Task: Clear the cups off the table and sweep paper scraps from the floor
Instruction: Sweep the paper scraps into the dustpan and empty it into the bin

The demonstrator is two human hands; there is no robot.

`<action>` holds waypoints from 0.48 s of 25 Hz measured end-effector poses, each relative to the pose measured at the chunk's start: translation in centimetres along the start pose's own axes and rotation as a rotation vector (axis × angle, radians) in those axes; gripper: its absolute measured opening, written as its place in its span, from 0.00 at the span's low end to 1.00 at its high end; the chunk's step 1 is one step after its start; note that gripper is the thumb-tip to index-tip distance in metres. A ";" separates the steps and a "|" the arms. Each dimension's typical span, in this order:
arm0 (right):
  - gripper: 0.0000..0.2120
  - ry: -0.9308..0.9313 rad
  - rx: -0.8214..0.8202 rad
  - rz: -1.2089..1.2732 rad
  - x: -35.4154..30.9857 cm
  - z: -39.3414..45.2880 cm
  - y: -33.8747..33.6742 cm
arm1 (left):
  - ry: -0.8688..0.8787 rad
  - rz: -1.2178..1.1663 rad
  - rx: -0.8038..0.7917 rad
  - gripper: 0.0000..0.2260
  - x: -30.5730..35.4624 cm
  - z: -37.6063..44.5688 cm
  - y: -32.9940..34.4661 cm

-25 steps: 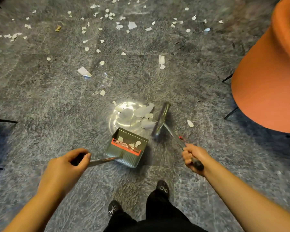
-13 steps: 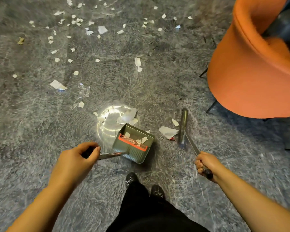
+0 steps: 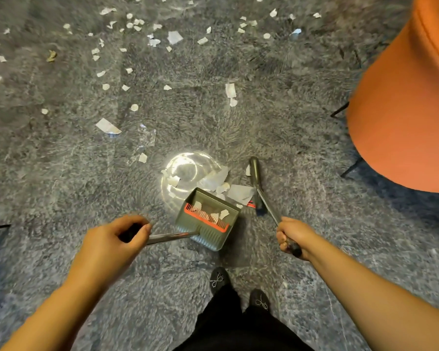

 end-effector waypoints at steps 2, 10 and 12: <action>0.26 -0.020 -0.027 -0.040 -1.6 0.3 2.9 | -0.009 0.025 0.008 0.09 -1.0 0.4 -1.1; 0.29 -0.047 -0.126 -0.215 -7.0 1.6 12.9 | -0.097 0.108 0.021 0.11 -6.9 -0.1 -6.0; 0.27 -0.056 -0.135 -0.273 -7.3 1.2 14.0 | -0.117 0.131 0.026 0.12 -8.0 -0.5 -7.0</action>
Point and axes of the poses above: each hand's wrist, its own z-axis towards the middle knuckle, its own y-axis out of the palm, x = y × z, the point moved 7 cm from there along z, towards the middle knuckle, and after that the axes turned 1 degree about x, right-handed, at the moved point
